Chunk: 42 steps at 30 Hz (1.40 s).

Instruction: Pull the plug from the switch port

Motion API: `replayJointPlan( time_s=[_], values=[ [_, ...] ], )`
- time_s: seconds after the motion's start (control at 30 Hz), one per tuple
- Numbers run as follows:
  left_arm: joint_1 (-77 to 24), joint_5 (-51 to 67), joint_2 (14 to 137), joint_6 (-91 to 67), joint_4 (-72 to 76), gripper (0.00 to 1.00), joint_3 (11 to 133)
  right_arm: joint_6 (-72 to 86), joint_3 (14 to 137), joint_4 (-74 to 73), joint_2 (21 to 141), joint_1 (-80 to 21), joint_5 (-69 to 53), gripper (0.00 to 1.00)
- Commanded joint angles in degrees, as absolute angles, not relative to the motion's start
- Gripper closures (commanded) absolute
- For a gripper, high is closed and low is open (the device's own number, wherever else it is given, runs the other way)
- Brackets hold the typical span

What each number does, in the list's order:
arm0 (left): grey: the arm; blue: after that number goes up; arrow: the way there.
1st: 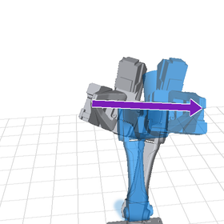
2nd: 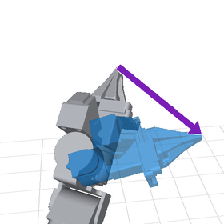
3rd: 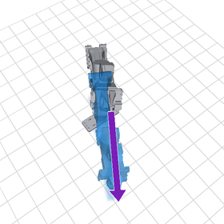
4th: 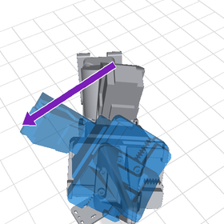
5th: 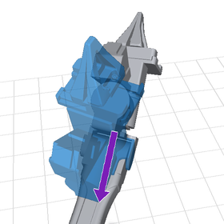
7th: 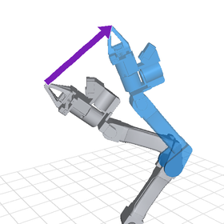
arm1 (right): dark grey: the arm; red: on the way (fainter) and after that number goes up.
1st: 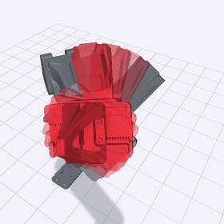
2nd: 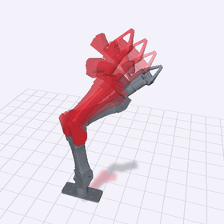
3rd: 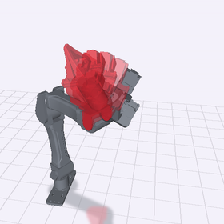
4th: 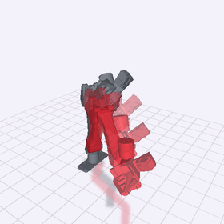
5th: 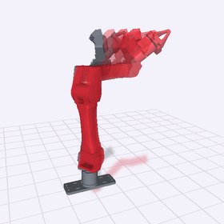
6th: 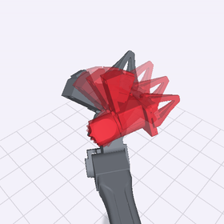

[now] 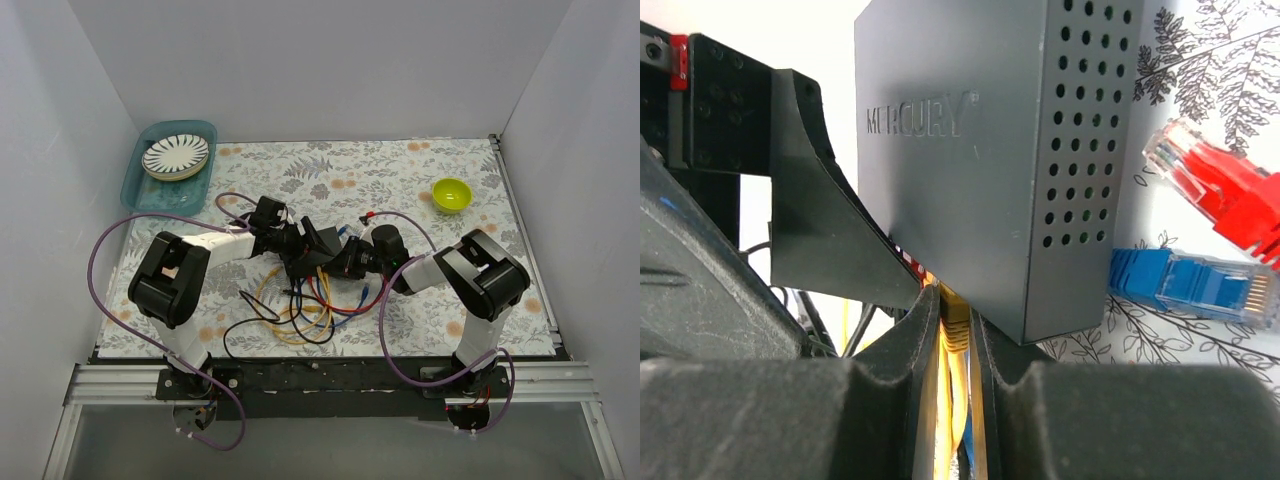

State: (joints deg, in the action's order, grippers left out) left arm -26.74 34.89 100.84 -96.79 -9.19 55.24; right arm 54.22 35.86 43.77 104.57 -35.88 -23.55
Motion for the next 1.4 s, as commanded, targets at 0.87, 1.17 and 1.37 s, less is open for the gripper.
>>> replayJointPlan(
  time_s=[0.87, 1.17, 1.37],
  values=[
    [-23.29, 28.21, 101.26, -96.06, -5.71, 0.27, 58.27, 69.95, 20.83, 70.82, 111.53, -37.27, -38.41, 0.99],
    [-23.99, 30.59, 88.69, -99.22, -5.54, 0.26, 50.72, 78.92, 23.9, 81.99, 116.63, -37.26, -34.81, 0.99],
    [-25.4, 30.5, 85.61, -100.28, -5.19, 0.26, 47.12, 81.3, 29.0, 82.8, 118.83, -37.27, -33.84, 0.99]
  ],
)
